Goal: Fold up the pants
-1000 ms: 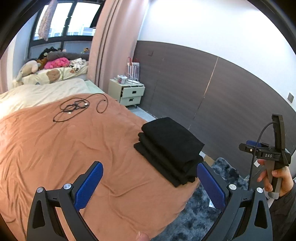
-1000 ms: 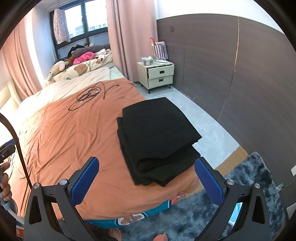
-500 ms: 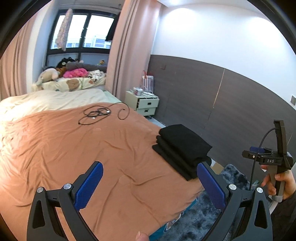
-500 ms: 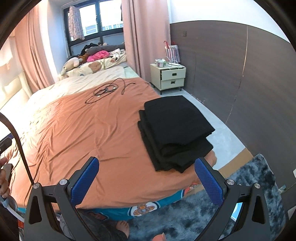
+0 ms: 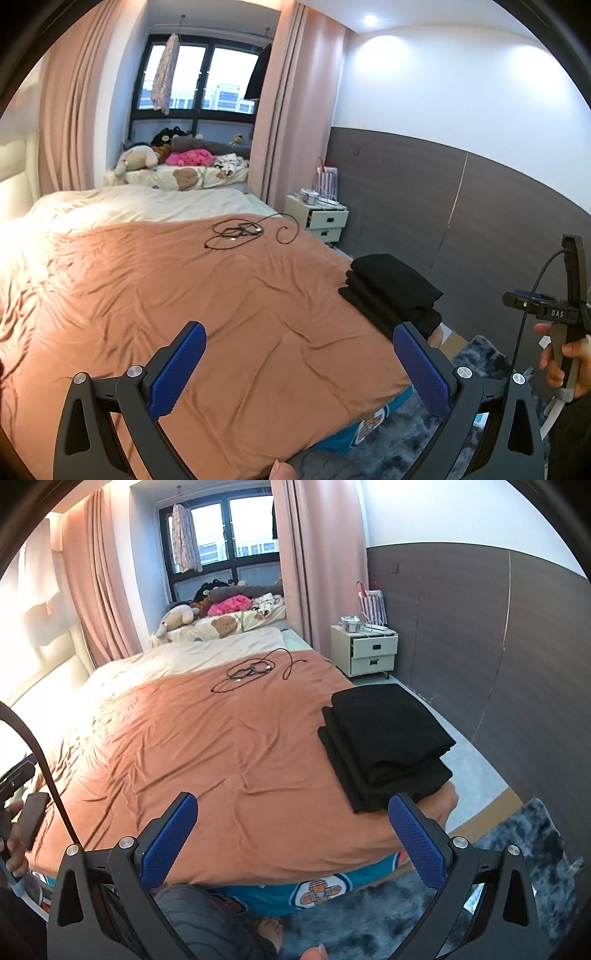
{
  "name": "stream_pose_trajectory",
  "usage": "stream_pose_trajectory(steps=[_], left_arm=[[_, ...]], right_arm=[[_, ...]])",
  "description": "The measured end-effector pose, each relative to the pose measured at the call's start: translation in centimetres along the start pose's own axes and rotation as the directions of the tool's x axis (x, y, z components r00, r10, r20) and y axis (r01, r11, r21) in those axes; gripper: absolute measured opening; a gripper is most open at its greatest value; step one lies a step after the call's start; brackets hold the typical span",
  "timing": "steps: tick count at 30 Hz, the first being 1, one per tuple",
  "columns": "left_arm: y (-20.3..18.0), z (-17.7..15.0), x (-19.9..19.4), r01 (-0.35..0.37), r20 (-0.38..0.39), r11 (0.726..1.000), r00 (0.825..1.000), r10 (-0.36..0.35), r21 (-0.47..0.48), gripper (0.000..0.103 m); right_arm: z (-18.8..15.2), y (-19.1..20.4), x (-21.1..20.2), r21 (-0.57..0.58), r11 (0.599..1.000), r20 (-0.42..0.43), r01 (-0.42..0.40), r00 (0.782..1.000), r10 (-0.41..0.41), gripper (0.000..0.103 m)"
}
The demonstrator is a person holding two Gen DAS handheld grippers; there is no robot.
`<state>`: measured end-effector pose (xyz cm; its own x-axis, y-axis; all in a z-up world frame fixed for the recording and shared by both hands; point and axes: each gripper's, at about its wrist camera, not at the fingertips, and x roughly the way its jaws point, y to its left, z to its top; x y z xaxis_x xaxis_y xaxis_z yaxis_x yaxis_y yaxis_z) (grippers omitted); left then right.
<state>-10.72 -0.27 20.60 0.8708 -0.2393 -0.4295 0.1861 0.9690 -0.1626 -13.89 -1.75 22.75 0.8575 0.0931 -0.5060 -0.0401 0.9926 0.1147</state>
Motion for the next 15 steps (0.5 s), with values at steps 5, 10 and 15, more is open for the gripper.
stream_pose_trajectory(steps=[5, 10, 15], left_arm=[[0.8, -1.5, -2.8, -0.024, 0.013, 1.0, 1.0, 0.023, 0.02, 0.102], [2.1, -3.8, -5.6, -0.049, 0.025, 0.999, 0.998, 0.049, 0.016, 0.102], [2.8, -6.3, -7.6, -0.086, 0.032, 0.996, 0.996, 0.086, 0.021, 0.102]], right_arm=[[-1.8, 1.5, -1.3, -0.003, 1.0, 0.022, -0.02, 1.0, 0.02, 0.103], [-4.1, 3.1, -2.5, -0.011, 0.999, 0.039, -0.038, 0.999, 0.038, 0.103], [-6.4, 4.4, -3.0, -0.012, 0.998, 0.044, -0.059, 0.997, 0.06, 0.103]])
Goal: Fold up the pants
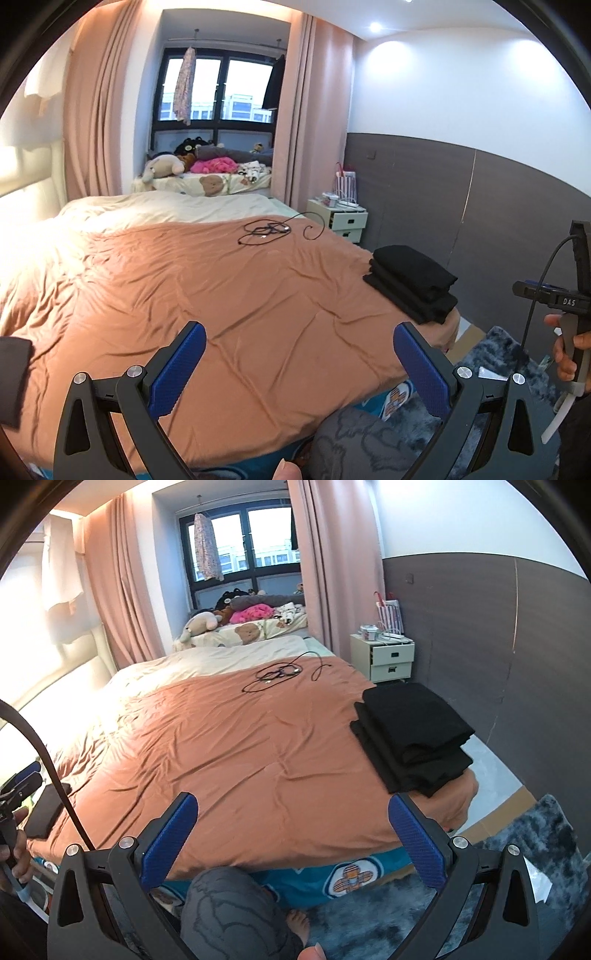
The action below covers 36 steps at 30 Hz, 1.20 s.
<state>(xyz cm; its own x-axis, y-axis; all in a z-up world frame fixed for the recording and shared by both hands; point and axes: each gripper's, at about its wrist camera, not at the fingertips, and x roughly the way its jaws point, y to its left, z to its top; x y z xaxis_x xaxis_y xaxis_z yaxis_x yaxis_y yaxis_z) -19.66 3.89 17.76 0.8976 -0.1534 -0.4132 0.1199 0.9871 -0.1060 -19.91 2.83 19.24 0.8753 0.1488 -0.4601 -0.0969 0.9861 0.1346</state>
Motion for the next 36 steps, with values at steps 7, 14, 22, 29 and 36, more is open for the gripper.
stream_pose_trajectory(steps=[7, 14, 22, 29, 36], left_arm=[[0.9, -3.3, -1.3, -0.036, -0.008, 0.999, 0.999, 0.036, -0.026, 0.102], [1.2, -6.0, -2.3, -0.097, -0.004, 0.995, 0.995, 0.097, -0.011, 0.102], [1.4, -7.8, -1.9, -0.106, -0.017, 0.994, 0.994, 0.106, -0.025, 0.102], [0.8, -8.6, -1.5, -0.102, -0.027, 0.995, 0.994, 0.101, -0.011, 0.102], [0.7, -8.7, -1.3, -0.106, -0.028, 0.994, 0.994, 0.105, -0.028, 0.102]], right_arm=[[-2.6, 1.5, 0.2, 0.001, 1.0, -0.014, -0.026, 1.0, 0.026, 0.103], [-4.5, 2.5, 0.4, -0.007, 0.999, -0.014, -0.038, 0.999, 0.038, 0.103], [-6.7, 3.8, 0.4, -0.003, 0.999, -0.019, -0.049, 0.999, 0.049, 0.103], [-7.7, 4.1, -0.1, -0.001, 0.999, 0.006, -0.036, 0.999, 0.036, 0.103], [-8.6, 4.0, -0.3, 0.014, 0.999, 0.011, -0.032, 0.999, 0.032, 0.103]])
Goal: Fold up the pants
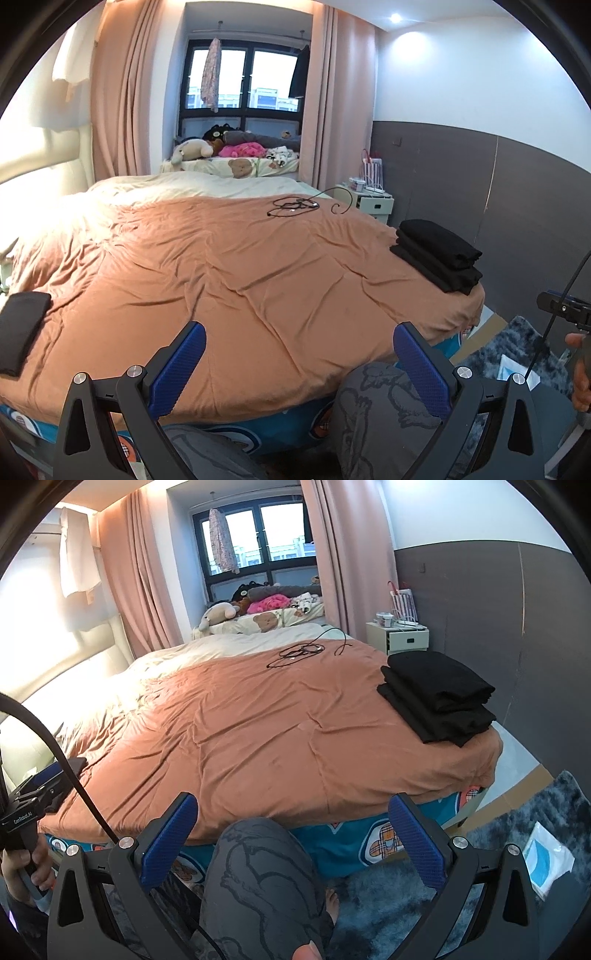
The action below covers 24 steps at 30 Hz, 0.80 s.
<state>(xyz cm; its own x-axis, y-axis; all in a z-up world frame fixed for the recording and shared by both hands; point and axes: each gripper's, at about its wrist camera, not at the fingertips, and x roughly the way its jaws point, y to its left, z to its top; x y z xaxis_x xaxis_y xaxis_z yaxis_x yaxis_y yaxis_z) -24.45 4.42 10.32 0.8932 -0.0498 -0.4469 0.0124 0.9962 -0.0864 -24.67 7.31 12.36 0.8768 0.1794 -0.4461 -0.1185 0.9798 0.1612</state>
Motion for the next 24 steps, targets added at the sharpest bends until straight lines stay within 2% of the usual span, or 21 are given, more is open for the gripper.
stream_pose_trajectory(steps=[24], left_arm=[[0.1, 0.3, -1.2, 0.004, 0.012, 1.0, 1.0, -0.004, -0.01, 0.102]], right_arm=[[-0.4, 0.1, -0.1, 0.017, 1.0, 0.002, -0.005, 1.0, 0.005, 0.103]])
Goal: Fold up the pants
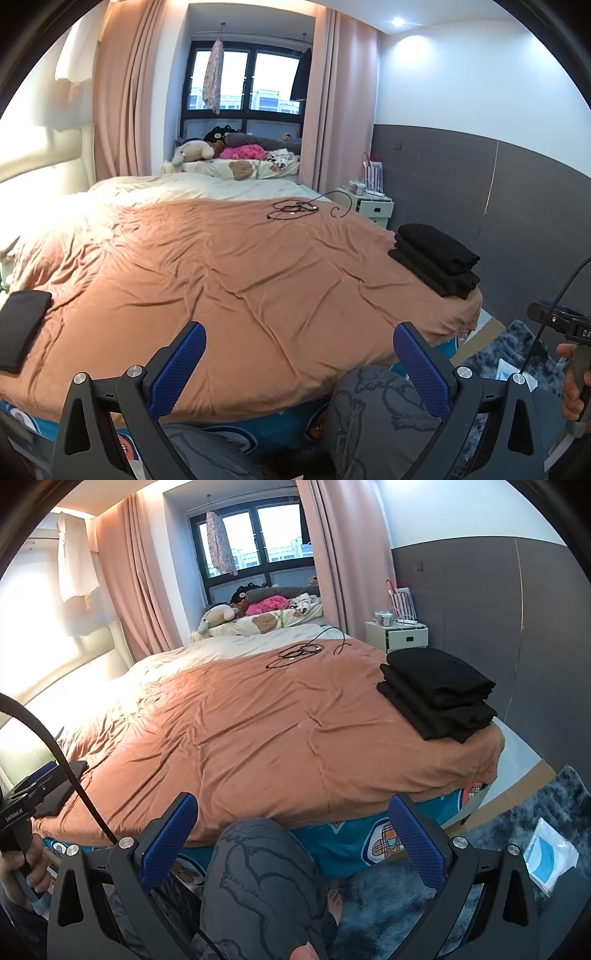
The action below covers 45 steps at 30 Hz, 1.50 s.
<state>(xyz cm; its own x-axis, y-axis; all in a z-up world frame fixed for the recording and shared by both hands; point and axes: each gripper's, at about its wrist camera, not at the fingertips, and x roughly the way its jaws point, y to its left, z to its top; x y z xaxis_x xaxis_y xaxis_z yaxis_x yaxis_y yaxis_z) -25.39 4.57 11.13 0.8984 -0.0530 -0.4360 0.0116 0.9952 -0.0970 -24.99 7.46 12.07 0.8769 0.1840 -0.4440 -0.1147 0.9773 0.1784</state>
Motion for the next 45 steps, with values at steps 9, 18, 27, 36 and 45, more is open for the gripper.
stream_pose_trajectory(steps=[9, 18, 27, 36, 45], left_arm=[[0.2, 0.1, 0.0, -0.001, -0.002, 1.0, 1.0, 0.001, 0.0, 0.102], [0.2, 0.2, -0.2, -0.005, 0.001, 1.0, 1.0, 0.005, 0.008, 0.102], [0.1, 0.3, -0.5, -0.011, 0.002, 1.0, 1.0, 0.011, 0.014, 0.102], [0.0, 0.4, -0.7, -0.004, 0.003, 1.0, 1.0, 0.004, 0.013, 0.102], [-0.6, 0.7, -1.2, 0.001, 0.018, 0.999, 1.0, -0.002, 0.033, 0.102]], right_arm=[[0.0, 0.3, -0.2, 0.003, 1.0, -0.008, -0.014, 1.0, 0.014, 0.103], [0.2, 0.0, -0.4, 0.001, 1.0, -0.004, -0.015, 1.0, 0.015, 0.103], [0.3, -0.1, -0.3, -0.011, 1.0, -0.007, -0.011, 1.0, 0.011, 0.103], [0.4, -0.2, -0.6, -0.024, 1.0, 0.001, 0.014, 1.0, -0.014, 0.103], [0.6, -1.0, -0.7, -0.035, 0.999, 0.007, 0.017, 1.0, -0.016, 0.103]])
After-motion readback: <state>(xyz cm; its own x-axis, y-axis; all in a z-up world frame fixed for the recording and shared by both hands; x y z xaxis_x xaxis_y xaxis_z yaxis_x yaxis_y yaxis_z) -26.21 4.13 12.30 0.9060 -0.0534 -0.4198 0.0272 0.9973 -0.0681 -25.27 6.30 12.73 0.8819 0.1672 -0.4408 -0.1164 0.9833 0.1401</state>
